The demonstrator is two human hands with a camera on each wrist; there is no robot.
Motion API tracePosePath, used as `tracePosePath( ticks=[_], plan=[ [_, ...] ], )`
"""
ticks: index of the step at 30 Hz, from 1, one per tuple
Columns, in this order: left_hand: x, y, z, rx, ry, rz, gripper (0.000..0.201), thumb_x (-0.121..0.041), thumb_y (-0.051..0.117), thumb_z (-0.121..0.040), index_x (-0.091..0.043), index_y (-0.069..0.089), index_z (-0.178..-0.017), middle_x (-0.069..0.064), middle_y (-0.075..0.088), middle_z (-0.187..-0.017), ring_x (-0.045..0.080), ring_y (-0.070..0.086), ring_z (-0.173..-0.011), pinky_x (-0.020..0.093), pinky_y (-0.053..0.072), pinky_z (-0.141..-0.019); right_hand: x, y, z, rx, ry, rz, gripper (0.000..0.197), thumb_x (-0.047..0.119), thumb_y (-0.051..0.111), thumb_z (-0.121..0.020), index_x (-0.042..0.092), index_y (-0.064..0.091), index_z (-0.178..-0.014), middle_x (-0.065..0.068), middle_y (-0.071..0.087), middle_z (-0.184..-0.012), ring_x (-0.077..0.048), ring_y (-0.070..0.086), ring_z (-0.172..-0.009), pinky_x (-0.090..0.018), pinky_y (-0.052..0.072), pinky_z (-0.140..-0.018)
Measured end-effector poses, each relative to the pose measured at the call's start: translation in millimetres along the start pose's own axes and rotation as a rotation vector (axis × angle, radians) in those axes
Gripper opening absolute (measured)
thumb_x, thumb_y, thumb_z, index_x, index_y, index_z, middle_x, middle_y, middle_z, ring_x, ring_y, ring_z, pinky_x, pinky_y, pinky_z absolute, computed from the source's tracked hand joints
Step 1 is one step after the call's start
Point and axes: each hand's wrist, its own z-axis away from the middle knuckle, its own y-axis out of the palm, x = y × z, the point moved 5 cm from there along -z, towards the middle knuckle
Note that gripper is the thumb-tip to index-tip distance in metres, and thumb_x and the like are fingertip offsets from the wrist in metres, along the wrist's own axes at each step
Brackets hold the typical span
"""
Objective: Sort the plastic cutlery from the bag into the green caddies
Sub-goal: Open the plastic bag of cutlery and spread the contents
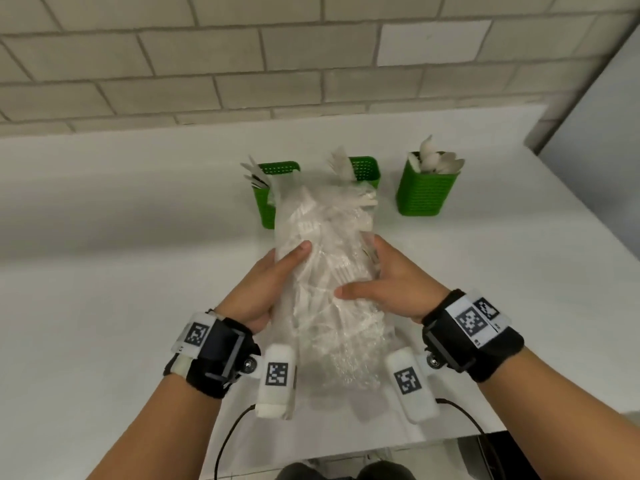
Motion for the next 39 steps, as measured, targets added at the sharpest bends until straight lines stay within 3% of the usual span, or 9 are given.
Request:
tracePosePath(
  ticks=[7, 14, 17, 20, 22, 25, 30, 35, 39],
  plan=[
    [39, 32, -9, -0.154, -0.168, 0.024, 0.077, -0.066, 0.064, -0.081, -0.013, 0.051, -0.135, 0.01, 0.065, -0.127, 0.028, 0.066, -0.111, 0.046, 0.049, -0.098, -55, -21, 7, 0.09, 0.154, 0.245, 0.098, 0.054, 0.079, -0.066, 0.022, 0.03, -0.145, 0.002, 0.049, -0.138, -0.015, 0.053, -0.121, -0.036, 0.046, -0.103],
    [37, 31, 5, -0.316, -0.095, 0.242, 0.045, -0.018, 0.065, -0.087, 0.0, 0.056, -0.127, 0.023, 0.063, -0.125, 0.043, 0.057, -0.117, 0.054, 0.043, -0.104, -51, -47, 20, -0.036, 0.129, 0.426, 0.078, 0.052, 0.074, -0.077, 0.018, 0.038, -0.138, -0.004, 0.041, -0.127, -0.017, 0.053, -0.107, -0.026, 0.045, -0.092],
    [10, 34, 15, -0.35, 0.074, 0.269, 0.031, 0.007, 0.059, -0.088, -0.001, 0.051, -0.117, 0.016, 0.071, -0.095, 0.027, 0.07, -0.08, 0.037, 0.058, -0.074, -9, -54, 35, -0.192, -0.075, 0.222, 0.051, 0.041, 0.077, -0.077, 0.02, 0.051, -0.115, -0.002, 0.051, -0.109, -0.009, 0.054, -0.079, -0.02, 0.046, -0.07],
    [-40, 61, 26, -0.198, 0.262, 0.206, 0.038, 0.006, 0.059, -0.086, -0.006, 0.046, -0.119, 0.01, 0.069, -0.087, 0.018, 0.067, -0.069, 0.031, 0.056, -0.064, 35, -30, 51, 0.124, -0.072, -0.037, 0.069, 0.059, 0.076, -0.067, 0.026, 0.051, -0.123, 0.005, 0.058, -0.107, -0.011, 0.064, -0.087, -0.027, 0.053, -0.066],
    [-69, 79, 29, -0.16, 0.355, 0.127, 0.042, 0.003, 0.063, -0.086, -0.009, 0.048, -0.122, 0.01, 0.065, -0.091, 0.019, 0.065, -0.073, 0.031, 0.054, -0.066, 71, -11, 61, 0.285, -0.228, -0.046, 0.067, 0.041, 0.08, -0.076, 0.022, 0.046, -0.131, 0.006, 0.06, -0.118, -0.01, 0.063, -0.102, -0.027, 0.055, -0.08],
    [-103, 101, 30, -0.114, 0.484, 0.079, 0.038, 0.001, 0.066, -0.085, -0.012, 0.051, -0.118, 0.012, 0.062, -0.094, 0.022, 0.06, -0.079, 0.031, 0.05, -0.07, 107, -9, 62, 0.166, -0.461, -0.072, 0.05, -0.002, 0.075, -0.078, 0.008, 0.053, -0.122, -0.013, 0.064, -0.117, -0.019, 0.063, -0.11, -0.037, 0.051, -0.098],
    [-170, 118, 49, 0.062, 0.713, 0.059, 0.036, 0.007, 0.055, -0.09, -0.002, 0.044, -0.123, 0.003, 0.057, -0.086, 0.012, 0.059, -0.068, 0.022, 0.05, -0.055, 161, -50, 70, -0.103, -0.569, -0.027, 0.034, 0.005, 0.063, -0.066, -0.001, 0.063, -0.099, -0.007, 0.07, -0.092, -0.016, 0.067, -0.082, -0.036, 0.055, -0.072],
    [-217, 125, 62, 0.182, 0.891, -0.085, 0.039, -0.001, 0.059, -0.084, 0.022, 0.046, -0.113, 0.041, 0.053, -0.11, 0.053, 0.055, -0.094, 0.046, 0.054, -0.07, 202, -72, 82, -0.044, -0.707, -0.327, 0.03, -0.017, 0.047, -0.084, -0.007, 0.057, -0.11, -0.01, 0.069, -0.095, -0.018, 0.068, -0.084, -0.029, 0.052, -0.07],
    [-181, 101, 53, 0.051, 0.775, -0.137, 0.042, 0.012, 0.059, -0.08, -0.001, 0.052, -0.12, 0.002, 0.068, -0.089, 0.023, 0.067, -0.083, 0.035, 0.057, -0.07, 162, -63, 59, -0.128, -0.504, -0.094, 0.024, -0.014, 0.059, -0.083, -0.005, 0.061, -0.105, -0.009, 0.067, -0.089, -0.013, 0.065, -0.075, -0.026, 0.052, -0.063]
  ],
)
